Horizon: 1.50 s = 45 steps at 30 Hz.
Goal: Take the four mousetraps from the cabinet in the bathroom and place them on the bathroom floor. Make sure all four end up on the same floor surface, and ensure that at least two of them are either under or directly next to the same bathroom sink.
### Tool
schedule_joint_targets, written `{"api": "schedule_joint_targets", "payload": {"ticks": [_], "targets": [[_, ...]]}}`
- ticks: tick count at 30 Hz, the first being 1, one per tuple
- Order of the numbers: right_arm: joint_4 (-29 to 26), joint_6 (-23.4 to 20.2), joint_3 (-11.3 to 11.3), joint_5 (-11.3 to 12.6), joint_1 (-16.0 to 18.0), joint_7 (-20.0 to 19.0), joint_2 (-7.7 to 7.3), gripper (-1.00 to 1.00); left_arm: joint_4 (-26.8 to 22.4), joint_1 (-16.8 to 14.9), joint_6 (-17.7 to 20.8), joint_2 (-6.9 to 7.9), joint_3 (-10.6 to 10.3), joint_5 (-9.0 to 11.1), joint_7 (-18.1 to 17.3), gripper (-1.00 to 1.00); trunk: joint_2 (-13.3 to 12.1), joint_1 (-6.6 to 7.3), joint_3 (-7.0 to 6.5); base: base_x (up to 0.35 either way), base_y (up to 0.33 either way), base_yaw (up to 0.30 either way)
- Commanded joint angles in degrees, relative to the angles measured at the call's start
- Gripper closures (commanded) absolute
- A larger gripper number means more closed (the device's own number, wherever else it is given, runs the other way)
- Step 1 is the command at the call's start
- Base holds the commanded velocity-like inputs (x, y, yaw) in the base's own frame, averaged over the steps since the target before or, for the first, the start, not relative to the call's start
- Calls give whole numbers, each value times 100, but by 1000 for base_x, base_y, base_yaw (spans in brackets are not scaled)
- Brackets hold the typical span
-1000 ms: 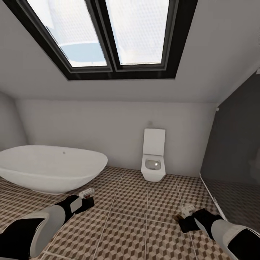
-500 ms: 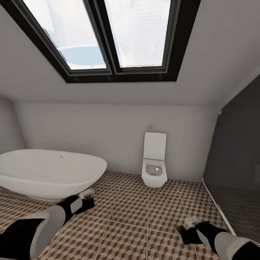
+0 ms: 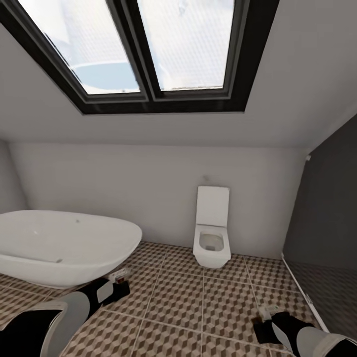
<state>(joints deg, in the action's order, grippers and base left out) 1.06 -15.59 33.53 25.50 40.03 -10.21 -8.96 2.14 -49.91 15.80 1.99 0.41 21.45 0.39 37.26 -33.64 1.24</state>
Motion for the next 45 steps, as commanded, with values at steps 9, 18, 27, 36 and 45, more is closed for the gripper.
{"api": "schedule_joint_targets", "payload": {"ticks": [9,18,27,36,45], "targets": [[8,1,49,317,-11,90,8,100,14,-1,11,-173,3,-19,14,100,9,-5,10,303,-200,0],[8,0,49,348,-13,99,9,100,14,-1,11,-271,3,-210,14,100,9,-5,10,257,-226,-2],[8,2,49,350,-13,100,9,100,14,-1,11,-310,3,-250,14,100,9,-5,10,164,-226,-200],[8,7,49,350,-13,98,9,100,14,1,11,-313,3,-255,14,100,9,-5,10,262,-187,-238],[8,4,52,347,-13,98,9,100,14,2,11,-314,3,-255,14,100,9,-5,10,99,-42,-36]]}}
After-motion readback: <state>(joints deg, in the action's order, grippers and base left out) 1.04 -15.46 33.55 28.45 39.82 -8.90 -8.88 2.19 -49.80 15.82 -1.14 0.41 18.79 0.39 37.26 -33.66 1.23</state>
